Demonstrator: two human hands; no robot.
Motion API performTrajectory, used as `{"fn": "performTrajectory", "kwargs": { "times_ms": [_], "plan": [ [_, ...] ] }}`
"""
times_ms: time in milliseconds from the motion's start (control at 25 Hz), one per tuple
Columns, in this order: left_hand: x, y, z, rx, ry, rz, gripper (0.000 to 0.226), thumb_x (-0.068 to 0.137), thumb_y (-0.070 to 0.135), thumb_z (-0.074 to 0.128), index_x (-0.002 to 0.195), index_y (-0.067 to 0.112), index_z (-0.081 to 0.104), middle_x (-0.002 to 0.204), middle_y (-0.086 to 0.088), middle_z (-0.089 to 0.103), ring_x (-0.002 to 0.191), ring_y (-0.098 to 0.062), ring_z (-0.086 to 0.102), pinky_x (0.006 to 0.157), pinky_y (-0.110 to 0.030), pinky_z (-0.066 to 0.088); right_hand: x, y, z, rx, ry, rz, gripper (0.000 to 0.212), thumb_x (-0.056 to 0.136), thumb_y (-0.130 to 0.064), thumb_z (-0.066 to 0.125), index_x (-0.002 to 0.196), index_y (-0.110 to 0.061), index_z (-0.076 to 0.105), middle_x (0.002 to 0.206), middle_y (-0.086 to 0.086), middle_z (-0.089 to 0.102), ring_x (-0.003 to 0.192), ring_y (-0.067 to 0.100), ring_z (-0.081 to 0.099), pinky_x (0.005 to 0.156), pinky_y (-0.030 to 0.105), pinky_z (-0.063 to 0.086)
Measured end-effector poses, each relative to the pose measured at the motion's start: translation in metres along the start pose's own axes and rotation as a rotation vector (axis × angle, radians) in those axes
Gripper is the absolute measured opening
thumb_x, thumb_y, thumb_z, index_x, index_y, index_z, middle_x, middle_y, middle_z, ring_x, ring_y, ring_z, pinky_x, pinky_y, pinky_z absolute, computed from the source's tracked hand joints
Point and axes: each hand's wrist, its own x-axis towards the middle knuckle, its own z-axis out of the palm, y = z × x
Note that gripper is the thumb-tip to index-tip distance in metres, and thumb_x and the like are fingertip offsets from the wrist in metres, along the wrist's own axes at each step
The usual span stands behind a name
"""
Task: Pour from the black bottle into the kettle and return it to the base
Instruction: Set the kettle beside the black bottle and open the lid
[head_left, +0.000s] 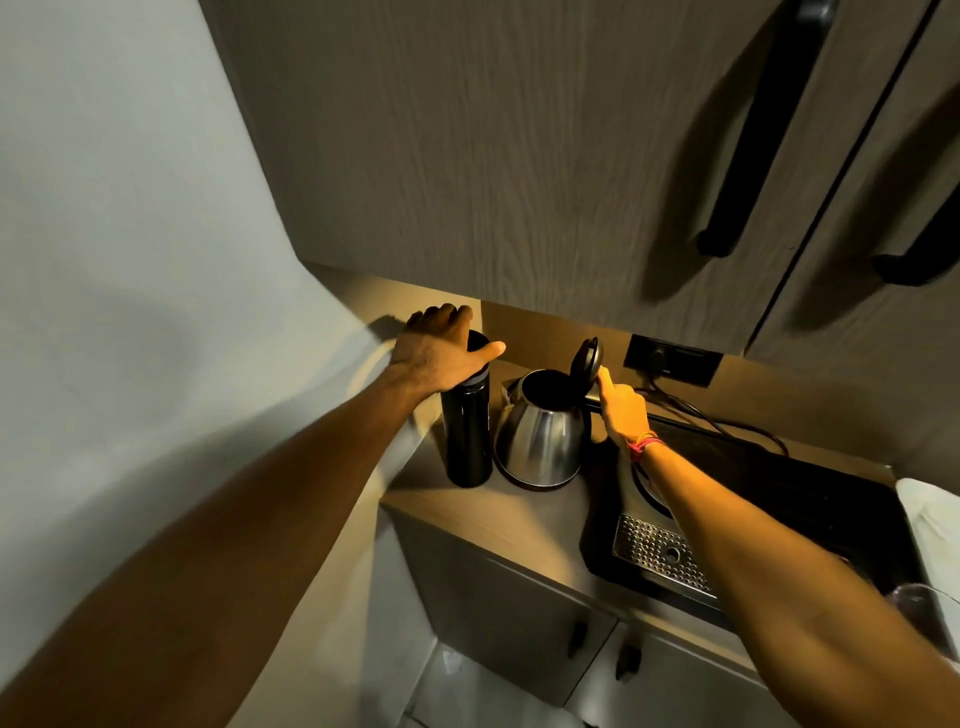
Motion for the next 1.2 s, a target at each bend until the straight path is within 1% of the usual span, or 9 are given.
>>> {"fn": "performTrajectory", "kwargs": {
  "times_ms": [40, 200, 320, 440, 560, 680, 840, 1040, 1200],
  "plan": [
    [-0.001, -0.003, 0.001, -0.006, -0.005, 0.011, 0.077, 0.086, 0.074, 0.045, 0.136, 0.016, 0.049, 0.137, -0.008, 0.055, 0.122, -0.03, 0.052, 0.099, -0.044, 0.044, 0.009, 0.005, 0.004, 0.043, -0.015, -0.03, 0.031, 0.103, -0.004, 0.026, 0.109, 0.009, 0.053, 0.106, 0.022, 0.043, 0.083, 0.025, 0.044, 0.08, 0.03, 0.037],
    [-0.01, -0.013, 0.002, -0.038, -0.063, 0.085, 0.074, 0.083, 0.072, 0.053, 0.137, 0.021, 0.043, 0.138, -0.002, 0.051, 0.123, -0.026, 0.05, 0.097, -0.045, 0.046, 0.031, 0.009, 0.016, 0.072, -0.075, -0.04, 0.036, 0.104, -0.019, 0.027, 0.079, -0.006, 0.049, 0.086, 0.018, 0.047, 0.078, 0.025, 0.044, 0.075, 0.028, 0.036],
    [-0.014, -0.019, -0.003, -0.176, -0.141, 0.186, 0.073, 0.082, 0.056, 0.067, 0.141, 0.025, 0.038, 0.14, 0.0, 0.046, 0.127, -0.024, 0.046, 0.097, -0.044, 0.048, 0.043, 0.02, 0.023, 0.06, -0.081, 0.025, 0.037, 0.102, -0.014, 0.032, 0.134, -0.001, 0.045, 0.121, 0.027, 0.049, 0.11, 0.04, 0.049, 0.097, 0.044, 0.041],
    [-0.009, -0.024, -0.014, -0.272, -0.232, 0.214, 0.07, 0.077, 0.039, 0.076, 0.138, 0.031, 0.044, 0.134, 0.001, 0.048, 0.122, -0.024, 0.048, 0.092, -0.042, 0.051, 0.048, 0.019, 0.021, 0.038, -0.05, 0.034, 0.048, 0.102, -0.03, 0.031, 0.143, -0.005, 0.037, 0.142, 0.024, 0.044, 0.13, 0.042, 0.043, 0.109, 0.053, 0.036],
    [-0.001, -0.017, -0.023, -0.083, -0.218, 0.069, 0.073, 0.07, 0.07, 0.068, 0.129, 0.03, 0.051, 0.126, -0.001, 0.056, 0.113, -0.026, 0.056, 0.081, -0.037, 0.045, 0.049, 0.018, 0.02, -0.239, -0.139, -0.042, 0.06, 0.098, -0.026, 0.039, 0.153, -0.014, 0.017, 0.161, 0.013, 0.02, 0.148, 0.042, 0.016, 0.118, 0.063, 0.018],
    [0.003, -0.005, -0.027, 0.132, -0.235, -0.058, 0.105, 0.061, 0.098, 0.041, 0.134, 0.023, 0.048, 0.133, -0.009, 0.056, 0.118, -0.033, 0.055, 0.084, -0.046, 0.042, 0.053, 0.021, 0.02, -0.294, -0.162, -0.068, 0.062, 0.1, -0.033, 0.033, 0.155, -0.025, 0.006, 0.166, 0.007, 0.004, 0.151, 0.04, -0.002, 0.119, 0.065, 0.004],
    [0.004, -0.004, -0.032, -0.064, -0.369, 0.119, 0.088, 0.068, 0.058, 0.078, 0.143, 0.033, 0.04, 0.141, -0.003, 0.049, 0.119, -0.029, 0.053, 0.087, -0.043, 0.048, 0.058, 0.024, 0.019, -0.338, -0.187, -0.09, 0.057, 0.1, -0.043, 0.021, 0.154, -0.03, 0.006, 0.166, 0.004, 0.002, 0.152, 0.038, -0.003, 0.119, 0.065, 0.002],
    [-0.008, -0.003, -0.025, -0.079, -0.037, 0.037, 0.071, 0.081, 0.065, 0.063, 0.133, 0.021, 0.044, 0.132, -0.006, 0.052, 0.115, -0.028, 0.056, 0.083, -0.038, 0.049, 0.059, 0.023, 0.02, -0.34, -0.212, -0.065, 0.058, 0.1, -0.044, 0.02, 0.154, -0.03, 0.008, 0.166, 0.003, 0.003, 0.151, 0.04, -0.001, 0.118, 0.066, 0.003],
    [-0.027, -0.014, -0.02, -0.014, 0.263, 0.167, 0.074, 0.082, 0.073, 0.05, 0.125, 0.013, 0.049, 0.121, -0.009, 0.058, 0.098, -0.028, 0.065, 0.074, -0.039, 0.058, 0.064, 0.026, 0.022, -0.384, -0.202, -0.099, 0.059, 0.1, -0.032, 0.031, 0.155, -0.025, 0.009, 0.166, 0.006, 0.005, 0.15, 0.043, 0.002, 0.115, 0.07, 0.008]
  ]
}}
